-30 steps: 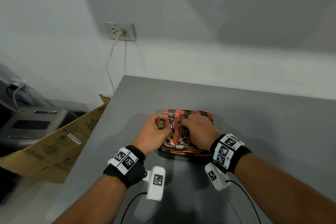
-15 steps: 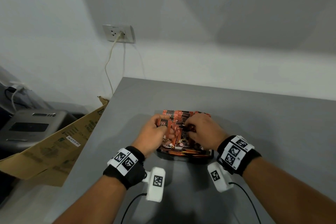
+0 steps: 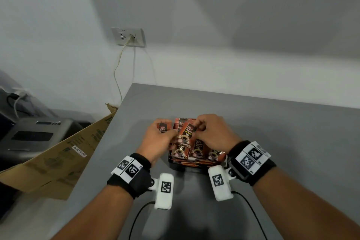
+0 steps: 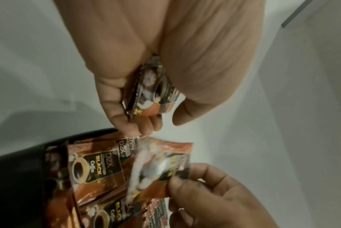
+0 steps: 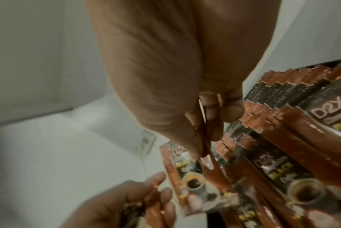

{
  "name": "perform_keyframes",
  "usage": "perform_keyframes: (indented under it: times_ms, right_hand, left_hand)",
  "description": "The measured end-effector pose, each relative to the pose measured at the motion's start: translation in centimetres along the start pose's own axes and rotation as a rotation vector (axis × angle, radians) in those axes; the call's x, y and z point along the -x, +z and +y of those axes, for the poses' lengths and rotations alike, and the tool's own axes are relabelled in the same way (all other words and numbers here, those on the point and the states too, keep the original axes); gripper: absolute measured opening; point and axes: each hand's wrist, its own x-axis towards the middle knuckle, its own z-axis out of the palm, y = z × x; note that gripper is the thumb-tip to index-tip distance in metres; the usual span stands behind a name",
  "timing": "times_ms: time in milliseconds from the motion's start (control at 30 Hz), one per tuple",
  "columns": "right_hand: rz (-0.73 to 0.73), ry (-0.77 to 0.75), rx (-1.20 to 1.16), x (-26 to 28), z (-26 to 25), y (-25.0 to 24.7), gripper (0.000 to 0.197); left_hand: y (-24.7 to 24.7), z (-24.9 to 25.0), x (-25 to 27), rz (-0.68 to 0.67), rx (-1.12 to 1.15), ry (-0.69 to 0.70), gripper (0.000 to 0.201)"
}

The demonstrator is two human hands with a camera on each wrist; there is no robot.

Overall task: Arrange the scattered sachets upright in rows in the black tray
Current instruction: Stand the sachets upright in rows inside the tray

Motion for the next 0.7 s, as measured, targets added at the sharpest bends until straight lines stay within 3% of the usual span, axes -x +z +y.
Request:
perform_keyframes:
  times_ms: [100,267,700]
  right_hand:
    - [-0.091,0.008,0.148,-0.4,0.4,1.6,0.012]
    - [-0.210,-0.067,0.407,-1.3,0.3,4.0,0.023]
    - [-0.166,-0.142,0.505,-1.8,-0.1,6.1,0.027]
  left_hand:
    - [-1.0,-0.5,-0.6,0.082,-0.019,-0.027,0.031]
    - [-1.3,-1.1,-0.6,0.054,-0.067,-0.022,0.030]
    - [-1.4,-1.8,-0.6,0.003,-0.074,-0.053,0.030]
